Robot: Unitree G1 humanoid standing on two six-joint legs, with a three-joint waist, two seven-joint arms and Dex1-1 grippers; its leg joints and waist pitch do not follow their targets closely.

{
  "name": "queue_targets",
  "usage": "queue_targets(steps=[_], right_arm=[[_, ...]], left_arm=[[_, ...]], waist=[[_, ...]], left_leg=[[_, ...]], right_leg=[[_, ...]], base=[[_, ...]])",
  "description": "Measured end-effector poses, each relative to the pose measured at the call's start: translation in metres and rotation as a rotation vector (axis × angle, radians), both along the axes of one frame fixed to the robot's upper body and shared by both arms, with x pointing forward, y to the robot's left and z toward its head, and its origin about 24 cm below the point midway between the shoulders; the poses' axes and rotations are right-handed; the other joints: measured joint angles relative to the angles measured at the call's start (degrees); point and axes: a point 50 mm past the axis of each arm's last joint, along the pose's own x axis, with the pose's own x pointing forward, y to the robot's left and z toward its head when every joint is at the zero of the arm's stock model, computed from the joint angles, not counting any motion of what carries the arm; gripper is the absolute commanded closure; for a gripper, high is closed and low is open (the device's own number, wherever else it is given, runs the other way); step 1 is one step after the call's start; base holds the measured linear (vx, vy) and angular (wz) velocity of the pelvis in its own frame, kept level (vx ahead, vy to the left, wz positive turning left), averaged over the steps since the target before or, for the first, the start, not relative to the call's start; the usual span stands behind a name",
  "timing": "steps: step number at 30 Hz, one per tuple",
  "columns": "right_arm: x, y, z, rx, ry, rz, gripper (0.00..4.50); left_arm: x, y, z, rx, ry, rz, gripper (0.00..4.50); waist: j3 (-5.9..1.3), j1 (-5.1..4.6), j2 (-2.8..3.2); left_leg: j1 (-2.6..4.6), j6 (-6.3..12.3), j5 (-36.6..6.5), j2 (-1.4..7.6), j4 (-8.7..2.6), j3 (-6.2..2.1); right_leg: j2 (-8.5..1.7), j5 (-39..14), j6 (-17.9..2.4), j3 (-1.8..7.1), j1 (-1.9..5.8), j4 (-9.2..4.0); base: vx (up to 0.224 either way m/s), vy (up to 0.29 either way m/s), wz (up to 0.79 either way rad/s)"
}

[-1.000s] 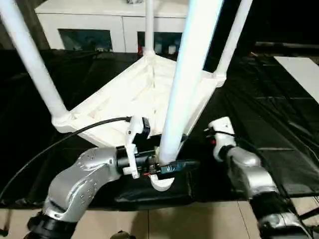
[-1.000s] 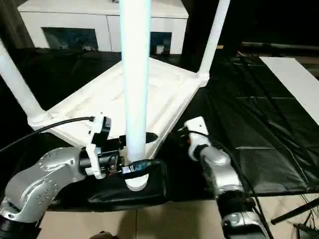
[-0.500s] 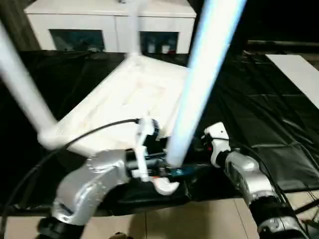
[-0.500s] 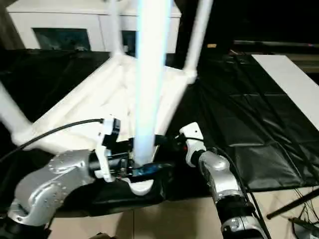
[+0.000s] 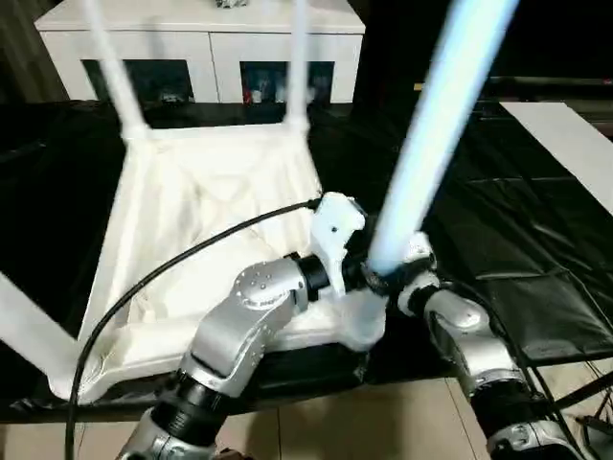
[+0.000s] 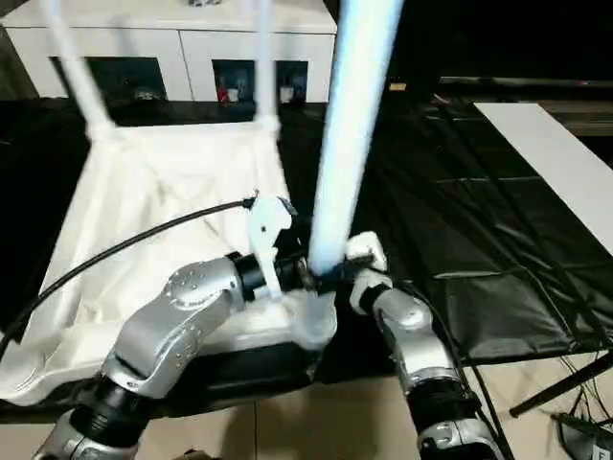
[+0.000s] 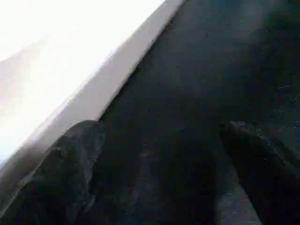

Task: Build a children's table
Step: Rotate table base

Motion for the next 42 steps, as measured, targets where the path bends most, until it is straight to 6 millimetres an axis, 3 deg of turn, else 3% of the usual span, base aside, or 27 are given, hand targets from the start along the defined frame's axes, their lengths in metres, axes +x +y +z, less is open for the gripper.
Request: queue_targets(steps=[5,8,12,17,20,23,28,29,33,42], right_arm=[[0.006,-0.023,0.029,0.046,-0.143,-0.083,0.00],[0.002,-0.035,0.035,0.058,-0.178,-0.116,0.00],[-0.007,-0.042,0.041,0.076,-0.181,-0.046,0.00],[-0.031,-0.061,0.030,-0.024,-0.056,0.098,0.00],[-0.045,-0.067,0.020,-0.092,0.038,0.175,0.00],[-0.050,-0.076,0.023,-0.133,0.062,0.208,0.00],[-0.063,-0.070,0.033,-0.115,0.073,0.318,0.00],[-0.066,-0.063,0.033,-0.108,0.079,0.365,0.00],[-0.080,-0.046,0.032,-0.074,0.099,0.486,0.00],[-0.082,-0.046,0.032,-0.081,0.100,0.480,0.00]], left_arm=[[-0.003,0.036,-0.016,0.100,0.031,-0.073,0.10],[-0.014,0.053,-0.030,0.147,0.106,-0.151,0.10],[-0.022,0.061,-0.025,0.174,0.092,-0.254,0.10],[-0.019,0.087,-0.039,0.372,0.091,-0.260,0.10],[-0.015,0.089,-0.047,0.449,0.083,-0.279,0.10],[-0.010,0.088,-0.047,0.464,0.081,-0.293,0.25],[-0.002,0.082,-0.047,0.466,0.075,-0.297,0.50],[-0.001,0.083,-0.051,0.469,0.092,-0.296,0.80],[-0.004,0.087,-0.062,0.520,0.152,-0.334,0.96],[-0.001,0.094,-0.065,0.546,0.159,-0.308,1.83]], waist=[[0.00,0.38,0.01],[0.02,1.17,0.01],[0.04,2.71,0.02],[0.05,2.64,0.01],[0.06,2.57,0.01],[0.06,2.54,0.02],[0.05,2.53,0.05],[0.05,2.50,0.04],[0.05,2.57,0.04],[0.05,2.61,0.03]], left_leg=[[-0.01,0.02,0.01,0.00,-0.02,0.01],[-0.12,0.05,-0.01,-0.01,-0.03,0.02],[-0.16,0.11,0.01,-0.07,-0.02,0.06],[-0.04,0.10,0.01,-0.07,-0.02,0.08],[-0.04,0.09,0.02,-0.07,-0.03,0.08],[-0.05,0.09,0.02,-0.07,-0.03,0.08],[-0.02,0.10,0.02,-0.06,-0.09,0.08],[-0.01,0.11,0.02,-0.06,-0.10,0.08],[-0.03,0.11,0.02,-0.06,-0.12,0.08],[0.02,0.12,0.04,-0.11,-0.10,0.11]], right_leg=[[0.00,0.00,0.00,0.00,-0.04,-0.01],[-0.01,-0.01,0.00,0.00,-0.12,-0.03],[-0.10,-0.01,0.00,0.00,-0.13,-0.05],[-0.11,0.00,0.03,0.02,-0.04,-0.06],[-0.12,0.01,0.04,0.02,-0.04,-0.05],[-0.12,0.01,0.04,0.01,-0.05,-0.05],[-0.11,0.00,0.03,0.01,-0.06,-0.06],[-0.10,0.00,0.03,0.01,-0.06,-0.06],[-0.11,0.00,0.03,0.01,-0.08,-0.07],[-0.20,0.01,0.02,0.00,-0.02,-0.06]], base=[[0.000,0.000,0.00],[0.000,0.000,0.00],[0.000,0.000,0.00],[0.000,0.000,0.00],[0.000,0.000,0.00],[0.000,0.000,0.00],[0.000,0.000,0.00],[0.000,0.000,0.00],[0.000,0.000,0.00],[0.000,0.000,0.00]])
